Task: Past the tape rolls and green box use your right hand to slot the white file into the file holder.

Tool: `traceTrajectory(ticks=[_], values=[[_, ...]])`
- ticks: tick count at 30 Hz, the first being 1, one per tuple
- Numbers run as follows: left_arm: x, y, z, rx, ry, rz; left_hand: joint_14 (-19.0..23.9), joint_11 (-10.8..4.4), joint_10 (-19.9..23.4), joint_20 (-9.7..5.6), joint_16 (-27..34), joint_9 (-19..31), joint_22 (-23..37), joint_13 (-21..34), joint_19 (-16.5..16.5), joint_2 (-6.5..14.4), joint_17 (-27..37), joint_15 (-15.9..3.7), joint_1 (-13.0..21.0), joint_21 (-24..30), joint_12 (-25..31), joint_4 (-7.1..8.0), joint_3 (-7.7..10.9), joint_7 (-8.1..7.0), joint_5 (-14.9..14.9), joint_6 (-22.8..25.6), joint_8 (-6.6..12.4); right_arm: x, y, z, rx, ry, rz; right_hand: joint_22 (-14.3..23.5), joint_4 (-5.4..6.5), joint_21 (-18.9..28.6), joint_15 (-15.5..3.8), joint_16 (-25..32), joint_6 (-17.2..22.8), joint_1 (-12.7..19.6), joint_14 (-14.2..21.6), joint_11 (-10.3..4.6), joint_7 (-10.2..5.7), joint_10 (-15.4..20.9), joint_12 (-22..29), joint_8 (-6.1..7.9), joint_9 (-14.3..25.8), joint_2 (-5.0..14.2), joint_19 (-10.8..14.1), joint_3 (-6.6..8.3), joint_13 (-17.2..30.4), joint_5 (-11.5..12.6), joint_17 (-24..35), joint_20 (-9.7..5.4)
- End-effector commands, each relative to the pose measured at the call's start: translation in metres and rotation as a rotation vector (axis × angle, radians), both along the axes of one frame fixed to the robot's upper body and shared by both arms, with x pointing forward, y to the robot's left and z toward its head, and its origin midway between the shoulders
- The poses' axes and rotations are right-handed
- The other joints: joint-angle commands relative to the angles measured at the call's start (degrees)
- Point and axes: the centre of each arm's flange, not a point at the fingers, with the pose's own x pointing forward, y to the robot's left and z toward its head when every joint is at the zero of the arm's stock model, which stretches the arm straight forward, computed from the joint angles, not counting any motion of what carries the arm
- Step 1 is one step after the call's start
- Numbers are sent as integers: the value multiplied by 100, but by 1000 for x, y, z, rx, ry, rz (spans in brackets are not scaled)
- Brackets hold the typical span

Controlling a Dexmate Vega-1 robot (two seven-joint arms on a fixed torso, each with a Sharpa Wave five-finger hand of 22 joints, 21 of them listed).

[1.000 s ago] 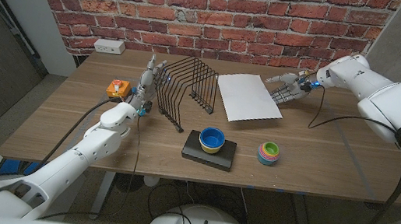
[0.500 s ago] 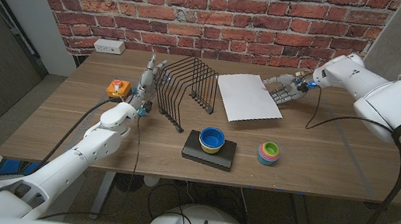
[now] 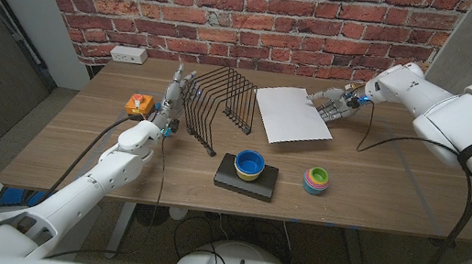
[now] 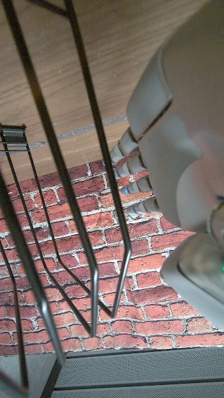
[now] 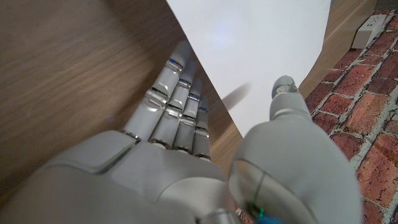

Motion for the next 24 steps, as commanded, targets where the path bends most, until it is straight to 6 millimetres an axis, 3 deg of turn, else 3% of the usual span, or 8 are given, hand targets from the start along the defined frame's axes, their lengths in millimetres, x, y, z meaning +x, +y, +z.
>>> traceTrajectory(ticks=[1, 13, 18, 24], values=[[0, 0, 0, 0, 0, 0, 50, -44, -9, 5, 34, 28, 28, 31, 44, 39, 13, -3, -4, 34, 38, 28, 10, -51, 36, -10, 34, 2, 8, 1, -2, -2, -9, 34, -1, 40, -317, 85, 145, 148, 187, -81, 62, 161, 51, 66, 25, 27, 108, -6, 39, 61, 28, -92], [0, 0, 0, 0, 0, 0, 49, -39, -4, 5, 34, 28, 28, 31, 46, 40, 13, -8, -4, 35, 40, 28, 10, -51, 36, -12, 33, 2, 10, -3, 17, 8, -14, 63, 16, 94, -597, 211, 516, 381, 576, -321, -139, 600, 172, 228, 48, 141, 340, 9, 116, 130, 78, -268], [0, 0, 0, 0, 0, 0, 48, -40, -5, 3, 34, 28, 28, 31, 47, 40, 13, -8, -4, 35, 40, 28, 10, -51, 36, -14, 32, 2, 10, -3, 27, 15, -14, 75, 39, 87, -693, 260, 664, 417, 739, -411, -178, 792, 219, 298, 60, 160, 337, -18, 148, 144, 106, -300], [0, 0, 0, 0, 0, 0, 52, -43, -7, 11, 35, 28, 28, 31, 45, 40, 13, -6, -4, 34, 39, 28, 10, -51, 36, -11, 34, 2, 11, -3, 25, 13, -19, 81, 20, 62, -764, 278, 825, 549, 915, -420, -238, 998, 262, 374, 71, 204, 289, 8, 171, 170, 103, -304]])
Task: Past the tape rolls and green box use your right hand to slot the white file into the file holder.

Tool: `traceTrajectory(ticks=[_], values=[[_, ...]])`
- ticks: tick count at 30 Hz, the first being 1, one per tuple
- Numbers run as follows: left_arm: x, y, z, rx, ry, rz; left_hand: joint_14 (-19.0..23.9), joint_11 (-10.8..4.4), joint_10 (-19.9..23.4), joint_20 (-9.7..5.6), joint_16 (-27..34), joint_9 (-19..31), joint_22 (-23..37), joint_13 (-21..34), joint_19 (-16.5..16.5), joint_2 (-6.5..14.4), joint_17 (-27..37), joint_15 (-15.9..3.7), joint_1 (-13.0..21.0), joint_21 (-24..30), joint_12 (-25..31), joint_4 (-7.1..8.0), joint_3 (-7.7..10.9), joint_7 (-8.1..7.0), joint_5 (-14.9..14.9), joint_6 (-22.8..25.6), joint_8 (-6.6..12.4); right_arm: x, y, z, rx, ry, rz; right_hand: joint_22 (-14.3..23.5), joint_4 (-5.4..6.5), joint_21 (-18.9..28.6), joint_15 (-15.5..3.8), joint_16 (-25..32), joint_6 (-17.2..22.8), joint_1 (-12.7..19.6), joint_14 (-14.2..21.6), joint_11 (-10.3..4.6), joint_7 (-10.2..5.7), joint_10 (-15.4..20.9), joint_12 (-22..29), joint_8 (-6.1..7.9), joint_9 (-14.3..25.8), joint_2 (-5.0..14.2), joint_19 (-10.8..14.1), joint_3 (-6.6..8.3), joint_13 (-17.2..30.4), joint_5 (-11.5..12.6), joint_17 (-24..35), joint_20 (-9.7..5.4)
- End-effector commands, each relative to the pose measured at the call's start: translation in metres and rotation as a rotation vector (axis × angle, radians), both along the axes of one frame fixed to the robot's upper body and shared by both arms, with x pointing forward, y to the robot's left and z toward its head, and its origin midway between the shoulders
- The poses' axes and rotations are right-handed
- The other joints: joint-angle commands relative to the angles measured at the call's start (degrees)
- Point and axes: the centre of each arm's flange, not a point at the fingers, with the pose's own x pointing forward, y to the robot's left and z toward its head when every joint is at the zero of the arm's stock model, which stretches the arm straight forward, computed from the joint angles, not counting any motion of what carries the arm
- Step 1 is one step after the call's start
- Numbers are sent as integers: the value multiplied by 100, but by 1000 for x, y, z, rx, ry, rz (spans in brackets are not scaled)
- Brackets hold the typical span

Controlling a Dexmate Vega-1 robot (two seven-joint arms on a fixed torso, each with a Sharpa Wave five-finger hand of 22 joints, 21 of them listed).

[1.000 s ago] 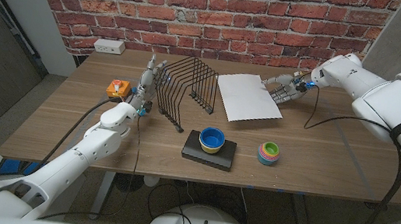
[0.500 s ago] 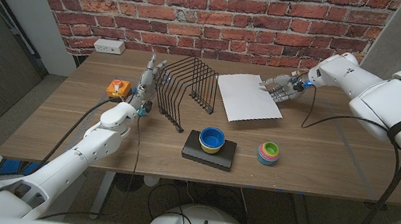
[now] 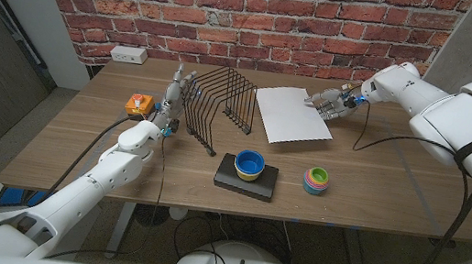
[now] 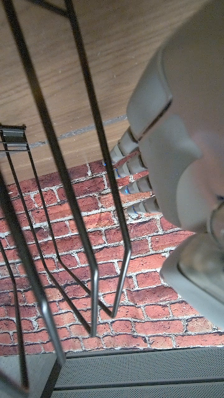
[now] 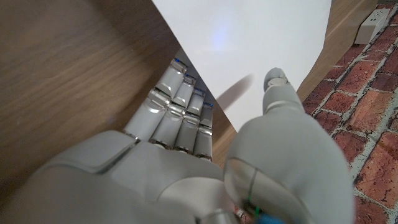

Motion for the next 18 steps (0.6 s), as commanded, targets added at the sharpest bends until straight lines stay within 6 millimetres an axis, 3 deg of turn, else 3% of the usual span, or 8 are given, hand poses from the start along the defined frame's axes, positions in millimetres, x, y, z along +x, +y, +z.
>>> traceTrajectory(ticks=[1, 18], values=[[0, 0, 0, 0, 0, 0, 51, -43, -7, 12, 35, 28, 28, 31, 45, 40, 13, -7, -4, 35, 39, 28, 10, -51, 36, -10, 34, 1, 2, -1, 9, 2, -7, 20, 11, 3, -545, 22, 167, 81, 109, -17, 24, 152, 41, 66, 18, 11, -20, 18, 24, 40, 7, 1], [0, 0, 0, 0, 0, 0, 53, -49, -4, 4, 36, 28, 28, 31, 50, 40, 13, -13, -3, 36, 40, 28, 10, -51, 36, -13, 33, 2, 4, -4, 20, 6, -15, 30, -62, -62, -635, 31, 746, 665, 683, -294, -219, 710, 100, 314, 38, 274, -170, 226, 35, 97, -25, -95]])
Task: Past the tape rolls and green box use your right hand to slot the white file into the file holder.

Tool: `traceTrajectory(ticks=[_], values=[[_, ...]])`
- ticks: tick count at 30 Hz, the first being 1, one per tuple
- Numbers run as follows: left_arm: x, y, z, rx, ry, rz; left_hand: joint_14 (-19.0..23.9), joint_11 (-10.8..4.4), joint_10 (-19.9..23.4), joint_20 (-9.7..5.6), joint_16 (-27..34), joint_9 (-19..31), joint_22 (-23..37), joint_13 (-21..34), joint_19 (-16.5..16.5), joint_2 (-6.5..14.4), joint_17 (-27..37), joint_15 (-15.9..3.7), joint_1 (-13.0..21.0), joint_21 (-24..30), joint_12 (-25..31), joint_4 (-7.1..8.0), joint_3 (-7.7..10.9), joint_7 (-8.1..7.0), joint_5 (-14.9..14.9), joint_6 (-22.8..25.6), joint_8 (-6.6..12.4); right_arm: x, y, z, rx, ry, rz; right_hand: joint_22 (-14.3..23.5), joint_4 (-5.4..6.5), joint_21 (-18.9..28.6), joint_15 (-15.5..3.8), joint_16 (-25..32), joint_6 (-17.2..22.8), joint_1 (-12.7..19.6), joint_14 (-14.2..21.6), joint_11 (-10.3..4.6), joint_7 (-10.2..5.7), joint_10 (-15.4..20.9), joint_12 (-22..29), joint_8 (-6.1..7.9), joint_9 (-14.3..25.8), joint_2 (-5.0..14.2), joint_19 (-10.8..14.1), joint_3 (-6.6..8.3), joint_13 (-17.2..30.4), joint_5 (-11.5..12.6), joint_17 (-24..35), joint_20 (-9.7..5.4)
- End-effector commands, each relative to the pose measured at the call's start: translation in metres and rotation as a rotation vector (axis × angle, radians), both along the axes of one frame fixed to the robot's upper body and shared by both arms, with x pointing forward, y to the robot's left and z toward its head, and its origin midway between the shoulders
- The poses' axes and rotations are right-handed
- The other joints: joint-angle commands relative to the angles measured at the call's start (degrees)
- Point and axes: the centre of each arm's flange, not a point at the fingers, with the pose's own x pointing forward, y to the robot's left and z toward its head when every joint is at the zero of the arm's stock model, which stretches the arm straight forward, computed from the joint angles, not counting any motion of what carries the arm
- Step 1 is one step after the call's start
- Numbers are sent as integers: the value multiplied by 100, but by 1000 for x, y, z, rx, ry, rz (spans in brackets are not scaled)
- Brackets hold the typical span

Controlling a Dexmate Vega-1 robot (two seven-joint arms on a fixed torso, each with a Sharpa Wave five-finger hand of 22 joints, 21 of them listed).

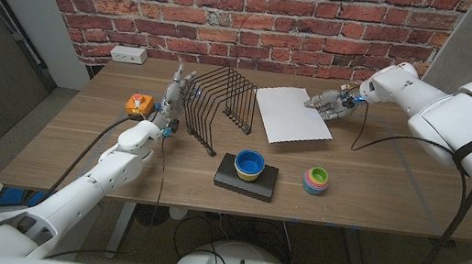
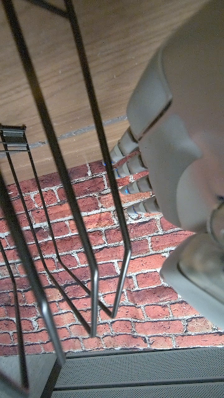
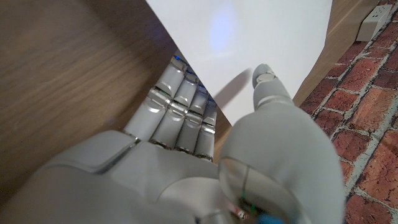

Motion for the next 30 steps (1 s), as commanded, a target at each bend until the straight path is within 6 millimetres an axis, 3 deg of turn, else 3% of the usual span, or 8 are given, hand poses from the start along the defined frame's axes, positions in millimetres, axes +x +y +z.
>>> traceTrajectory(ticks=[1, 7, 30], values=[[0, 0, 0, 0, 0, 0, 54, -48, -7, 1, 36, 28, 28, 31, 48, 40, 13, -12, -3, 41, 39, 28, 10, -51, 36, -13, 33, 1, 0, -3, 12, 4, -4, 3, -1, -39, -462, 42, 252, 198, 211, -103, -20, 222, 66, 105, 29, 47, -21, 85, 26, 34, 27, -81], [0, 0, 0, 0, 0, 0, 48, -43, -2, 7, 33, 28, 28, 31, 48, 40, 13, -9, -4, 40, 41, 28, 9, -51, 36, -7, 35, 1, 0, -4, 21, 5, -2, 5, 2, -40, -477, 68, 433, 342, 448, -218, -96, 415, 100, 192, 45, 92, -32, 117, 49, 18, 37, -128], [0, 0, 0, 0, 0, 0, 51, -30, -6, 7, 35, 28, 28, 31, 46, 40, 13, -7, -3, 40, 39, 28, 9, -51, 36, -9, 34, 0, -3, -5, 58, 7, -5, 29, -15, -24, -514, 155, 991, 842, 1224, -442, -276, 1097, 235, 492, 64, 244, -96, 185, 196, -131, 152, -262]])
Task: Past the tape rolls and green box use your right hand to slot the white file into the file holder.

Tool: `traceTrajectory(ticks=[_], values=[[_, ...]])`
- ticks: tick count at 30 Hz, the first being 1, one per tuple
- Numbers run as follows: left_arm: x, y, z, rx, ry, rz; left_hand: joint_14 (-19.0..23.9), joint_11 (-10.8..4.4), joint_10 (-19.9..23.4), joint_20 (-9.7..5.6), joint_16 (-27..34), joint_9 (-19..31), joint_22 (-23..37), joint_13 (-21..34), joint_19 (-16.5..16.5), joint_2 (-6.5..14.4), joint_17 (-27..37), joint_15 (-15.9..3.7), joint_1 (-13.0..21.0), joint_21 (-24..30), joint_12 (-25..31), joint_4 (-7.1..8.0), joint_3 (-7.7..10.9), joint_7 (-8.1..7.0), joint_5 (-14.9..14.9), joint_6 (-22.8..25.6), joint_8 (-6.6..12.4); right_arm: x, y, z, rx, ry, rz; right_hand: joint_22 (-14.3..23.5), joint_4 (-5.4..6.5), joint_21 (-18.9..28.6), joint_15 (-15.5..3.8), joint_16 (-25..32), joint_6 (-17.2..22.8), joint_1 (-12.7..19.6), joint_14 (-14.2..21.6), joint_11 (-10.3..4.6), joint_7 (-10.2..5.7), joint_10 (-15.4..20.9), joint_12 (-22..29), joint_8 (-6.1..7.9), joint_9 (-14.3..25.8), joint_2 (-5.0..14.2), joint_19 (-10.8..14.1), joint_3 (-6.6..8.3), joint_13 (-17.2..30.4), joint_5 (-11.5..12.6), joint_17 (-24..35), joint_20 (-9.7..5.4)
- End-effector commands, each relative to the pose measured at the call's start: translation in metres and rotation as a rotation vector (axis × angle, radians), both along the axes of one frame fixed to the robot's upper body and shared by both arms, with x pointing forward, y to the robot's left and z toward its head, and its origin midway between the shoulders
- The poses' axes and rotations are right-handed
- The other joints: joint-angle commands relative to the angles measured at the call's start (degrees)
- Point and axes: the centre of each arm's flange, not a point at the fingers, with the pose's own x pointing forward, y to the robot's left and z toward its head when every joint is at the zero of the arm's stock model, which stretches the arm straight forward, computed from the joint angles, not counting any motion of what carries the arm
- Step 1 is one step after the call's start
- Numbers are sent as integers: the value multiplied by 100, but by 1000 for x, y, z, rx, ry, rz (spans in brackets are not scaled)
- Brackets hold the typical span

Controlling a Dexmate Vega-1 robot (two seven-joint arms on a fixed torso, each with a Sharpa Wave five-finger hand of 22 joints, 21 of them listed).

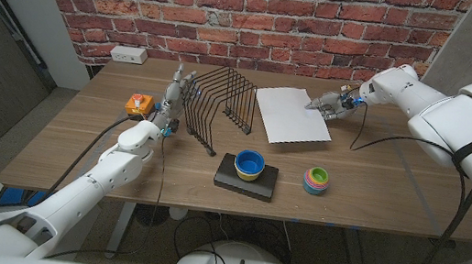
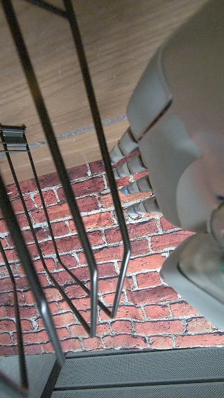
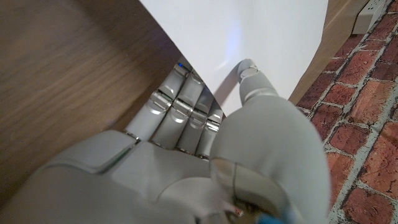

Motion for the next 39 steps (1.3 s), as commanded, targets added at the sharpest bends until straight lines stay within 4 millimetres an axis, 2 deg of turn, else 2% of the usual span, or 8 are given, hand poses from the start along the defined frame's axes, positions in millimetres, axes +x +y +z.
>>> traceTrajectory(ticks=[1, 10, 20, 39], values=[[0, 0, 0, 0, 0, 0, 51, -30, -8, 5, 35, 28, 28, 31, 48, 40, 13, -6, -3, 41, 39, 28, 9, -51, 36, -9, 34, -1, -2, 0, 24, 8, -1, 15, -9, 46, -12, 39, 138, 139, 143, -113, 16, 195, 51, 63, -10, 18, -8, 44, 45, -52, 48, -150], [0, 0, 0, 0, 0, 0, 49, -40, -8, -4, 34, 28, 28, 31, 44, 41, 13, -7, -3, 39, 38, 28, 9, -51, 36, -10, 34, -4, -3, 1, 33, 26, 11, 25, 15, 68, -7, 52, 235, 206, 299, -118, -10, 309, 66, 104, -43, 50, -2, 31, 98, -107, 93, -153], [0, 0, 0, 0, 0, 0, 51, -39, -8, 7, 35, 28, 28, 31, 43, 40, 13, -6, -3, 39, 38, 28, 9, -51, 36, -10, 34, -7, -4, 2, 62, 53, 32, 34, 13, 88, -12, 46, 330, 328, 425, -202, -50, 449, 90, 160, -57, 109, -17, 37, 173, -177, 145, -156], [0, 0, 0, 0, 0, 0, 51, -36, -15, 2, 35, 28, 28, 31, 46, 39, 13, -7, -3, 40, 36, 28, 8, -51, 36, -9, 34, -11, -1, 8, 68, 68, 54, 43, 15, 120, -12, -10, 369, 436, 483, -260, -63, 543, 96, 199, -73, 156, -26, 26, 285, -271, 194, -150]])
